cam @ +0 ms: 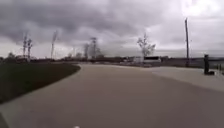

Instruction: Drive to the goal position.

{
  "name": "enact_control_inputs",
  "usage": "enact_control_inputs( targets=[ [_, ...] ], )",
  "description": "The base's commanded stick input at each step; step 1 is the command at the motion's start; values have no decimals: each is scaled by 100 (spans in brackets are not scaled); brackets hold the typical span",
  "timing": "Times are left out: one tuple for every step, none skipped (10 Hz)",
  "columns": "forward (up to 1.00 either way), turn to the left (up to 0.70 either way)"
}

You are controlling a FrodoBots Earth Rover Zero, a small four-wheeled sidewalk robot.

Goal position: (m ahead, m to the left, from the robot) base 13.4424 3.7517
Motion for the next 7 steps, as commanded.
enact_control_inputs(
  targets=[
    [100,0],
    [100,0],
    [100,0],
    [100,0],
    [100,0],
    [100,0],
    [100,0]
  ],
)
